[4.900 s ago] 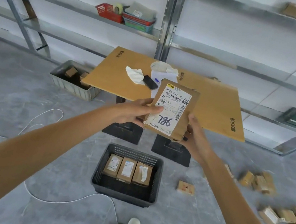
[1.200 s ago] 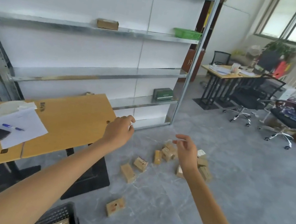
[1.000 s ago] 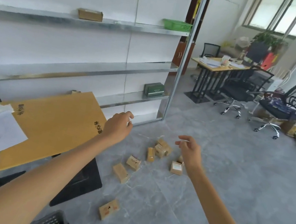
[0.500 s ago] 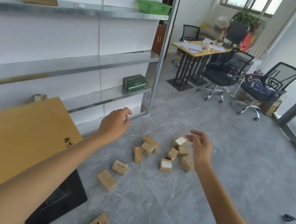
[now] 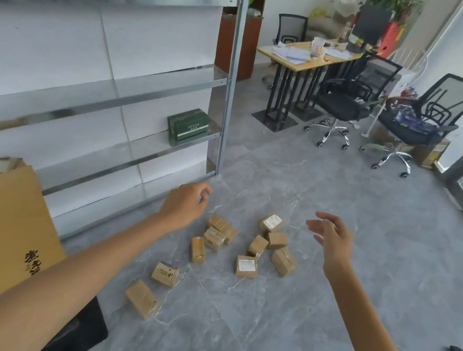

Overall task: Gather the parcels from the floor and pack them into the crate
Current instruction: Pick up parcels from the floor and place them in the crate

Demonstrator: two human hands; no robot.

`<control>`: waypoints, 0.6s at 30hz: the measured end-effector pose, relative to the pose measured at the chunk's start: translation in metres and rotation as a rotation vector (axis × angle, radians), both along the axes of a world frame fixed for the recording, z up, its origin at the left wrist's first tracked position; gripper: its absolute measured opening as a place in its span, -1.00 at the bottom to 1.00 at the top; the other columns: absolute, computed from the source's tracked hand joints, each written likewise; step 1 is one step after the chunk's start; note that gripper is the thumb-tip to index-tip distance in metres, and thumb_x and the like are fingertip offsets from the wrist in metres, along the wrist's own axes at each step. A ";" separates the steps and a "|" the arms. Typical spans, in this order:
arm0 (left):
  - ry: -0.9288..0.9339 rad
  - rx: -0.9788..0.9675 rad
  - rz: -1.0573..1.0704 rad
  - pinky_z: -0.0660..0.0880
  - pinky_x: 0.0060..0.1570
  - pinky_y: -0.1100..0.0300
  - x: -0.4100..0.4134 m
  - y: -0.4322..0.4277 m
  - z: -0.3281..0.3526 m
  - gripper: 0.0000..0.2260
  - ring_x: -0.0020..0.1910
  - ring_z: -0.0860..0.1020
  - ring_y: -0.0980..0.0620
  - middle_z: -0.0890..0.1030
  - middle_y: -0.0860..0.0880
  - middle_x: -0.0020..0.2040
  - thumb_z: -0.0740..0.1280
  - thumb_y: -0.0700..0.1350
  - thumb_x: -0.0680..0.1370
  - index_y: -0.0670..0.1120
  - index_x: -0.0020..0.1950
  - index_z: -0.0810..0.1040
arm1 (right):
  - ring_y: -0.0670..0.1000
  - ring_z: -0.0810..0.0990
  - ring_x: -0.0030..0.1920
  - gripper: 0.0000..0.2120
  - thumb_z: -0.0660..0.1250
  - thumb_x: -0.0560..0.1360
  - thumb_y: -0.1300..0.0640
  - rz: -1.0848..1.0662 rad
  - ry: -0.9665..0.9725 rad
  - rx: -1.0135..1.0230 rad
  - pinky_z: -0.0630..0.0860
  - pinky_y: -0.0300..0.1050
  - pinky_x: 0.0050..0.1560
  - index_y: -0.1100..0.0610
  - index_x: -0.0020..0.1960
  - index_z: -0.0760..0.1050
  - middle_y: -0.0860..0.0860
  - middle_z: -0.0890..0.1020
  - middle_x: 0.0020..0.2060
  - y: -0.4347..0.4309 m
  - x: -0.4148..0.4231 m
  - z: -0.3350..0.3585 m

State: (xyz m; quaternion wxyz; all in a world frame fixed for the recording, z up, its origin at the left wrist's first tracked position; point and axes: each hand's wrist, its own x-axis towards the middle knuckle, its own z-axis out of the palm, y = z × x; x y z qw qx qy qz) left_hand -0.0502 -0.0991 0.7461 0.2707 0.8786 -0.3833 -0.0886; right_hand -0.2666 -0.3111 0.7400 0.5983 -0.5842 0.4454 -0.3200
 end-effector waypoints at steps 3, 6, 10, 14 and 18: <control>0.008 0.022 0.005 0.52 0.09 0.02 0.012 -0.035 -0.010 -0.80 0.10 0.57 -0.06 0.61 -0.07 0.12 0.20 -0.16 0.61 -0.10 0.20 0.50 | 0.11 0.59 -0.10 -0.76 0.11 0.54 0.32 0.018 0.020 0.033 0.45 -0.04 0.02 0.20 0.05 0.53 0.19 0.64 -0.13 -0.040 0.010 -0.010; 0.013 0.010 0.008 0.52 0.10 0.03 0.022 -0.064 -0.014 -0.79 0.12 0.56 -0.04 0.60 -0.06 0.15 0.20 -0.16 0.60 -0.11 0.21 0.51 | 0.12 0.59 -0.09 -0.76 0.10 0.55 0.32 0.023 0.056 0.070 0.45 -0.04 0.03 0.19 0.03 0.53 0.19 0.64 -0.12 -0.069 0.020 -0.020; 0.019 0.010 0.007 0.52 0.10 0.07 0.042 -0.101 -0.022 -0.79 0.11 0.56 0.00 0.61 -0.05 0.14 0.19 -0.14 0.61 -0.09 0.22 0.50 | 0.12 0.60 -0.08 -0.76 0.10 0.56 0.30 0.039 0.080 0.095 0.46 -0.08 -0.03 0.19 0.04 0.53 0.17 0.64 -0.12 -0.099 0.038 -0.037; 0.047 0.002 -0.002 0.53 0.08 0.05 0.067 -0.139 -0.034 -0.78 0.08 0.57 0.00 0.61 -0.04 0.13 0.18 -0.12 0.62 -0.08 0.22 0.51 | 0.10 0.60 -0.12 -0.76 0.09 0.57 0.30 0.044 0.101 0.118 0.46 -0.11 -0.08 0.20 0.05 0.53 0.14 0.64 -0.16 -0.123 0.063 -0.051; 0.092 -0.003 -0.020 0.52 0.02 0.10 0.102 -0.183 -0.053 -0.80 0.04 0.57 0.02 0.62 -0.02 0.09 0.19 -0.14 0.60 -0.07 0.19 0.51 | 0.10 0.60 -0.12 -0.77 0.08 0.59 0.30 0.043 0.149 0.130 0.46 -0.12 -0.10 0.19 0.03 0.52 0.15 0.64 -0.15 -0.155 0.104 -0.064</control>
